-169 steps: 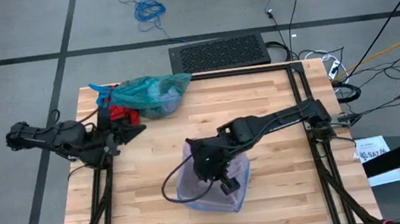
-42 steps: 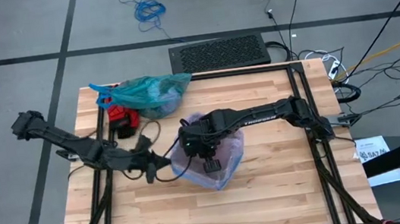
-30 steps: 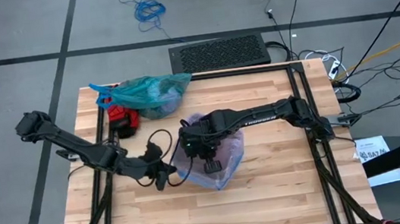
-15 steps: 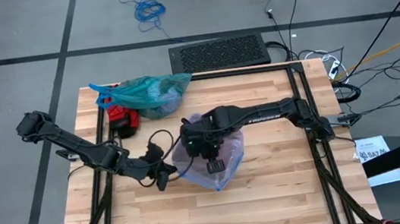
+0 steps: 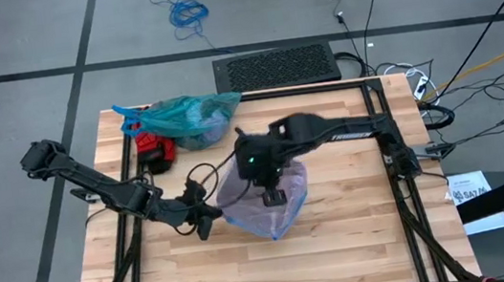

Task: Place trash/remove bag and relplace
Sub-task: Insert the new pink trash bag into the black trash bin

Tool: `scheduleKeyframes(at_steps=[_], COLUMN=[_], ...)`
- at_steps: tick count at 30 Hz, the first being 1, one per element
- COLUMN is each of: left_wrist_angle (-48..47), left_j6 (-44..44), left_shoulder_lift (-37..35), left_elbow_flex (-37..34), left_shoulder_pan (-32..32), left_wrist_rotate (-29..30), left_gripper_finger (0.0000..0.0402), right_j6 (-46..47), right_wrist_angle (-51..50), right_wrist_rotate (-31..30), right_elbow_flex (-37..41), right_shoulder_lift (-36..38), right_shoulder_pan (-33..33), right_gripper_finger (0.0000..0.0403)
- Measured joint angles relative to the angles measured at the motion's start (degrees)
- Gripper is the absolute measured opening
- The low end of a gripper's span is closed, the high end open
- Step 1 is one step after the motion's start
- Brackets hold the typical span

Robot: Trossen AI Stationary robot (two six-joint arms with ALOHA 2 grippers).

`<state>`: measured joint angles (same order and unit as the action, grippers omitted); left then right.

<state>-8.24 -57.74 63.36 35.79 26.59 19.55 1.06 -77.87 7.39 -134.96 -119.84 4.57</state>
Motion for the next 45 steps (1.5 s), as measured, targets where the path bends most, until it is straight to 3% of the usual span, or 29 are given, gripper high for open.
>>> scheduleKeyframes(at_steps=[6,13,22,26,29,32,35,40,45], left_wrist_angle=[0.1,-0.1,-2.6,-3.8,-4.9,-4.5,-2.3,2.2,3.9], left_j6=[2.4,4.4,4.5,5.0,8.6,11.9,13.2,14.2,16.4], left_shoulder_lift=[-2.4,-10.2,-20.3,-22.3,-24.2,-24.5,-23.8,-22.6,-16.6], left_elbow_flex=[0.0,0.0,0.0,0.0,0.0,0.0,0.0,0.0,0.0], left_shoulder_pan=[0.0,0.0,0.1,0.1,-0.8,-4.6,-11.6,-23.8,-35.4], left_wrist_rotate=[-0.8,-1.8,-8.4,-8.1,-4.3,0.8,0.9,-8.5,-22.9], left_gripper_finger=[0.0,0.0,0.0,0.0,0.0,0.0,0.0,0.0,0.0], right_j6=[3.1,4.4,6.8,7.3,8.3,10.1,12.1,17.7,22.8], right_wrist_angle=[-0.1,-1.9,-2.5,-3.8,-4.5,-4.7,-5.2,-6.9,-7.6], right_wrist_rotate=[0.1,0.3,0.4,0.2,0.1,-0.2,-2.0,-3.3,-8.4], right_elbow_flex=[-0.1,-0.1,-0.1,-0.1,0.0,0.0,0.0,0.0,0.0], right_shoulder_lift=[4.1,7.9,9.2,9.2,9.2,9.4,10.0,11.9,14.0], right_shoulder_pan=[-2.2,-3.2,-3.1,-2.9,-2.9,-2.6,-2.1,-0.3,2.9], right_gripper_finger=[0.0,0.0,0.0,0.0,0.0,0.0,0.0,0.0,0.0])
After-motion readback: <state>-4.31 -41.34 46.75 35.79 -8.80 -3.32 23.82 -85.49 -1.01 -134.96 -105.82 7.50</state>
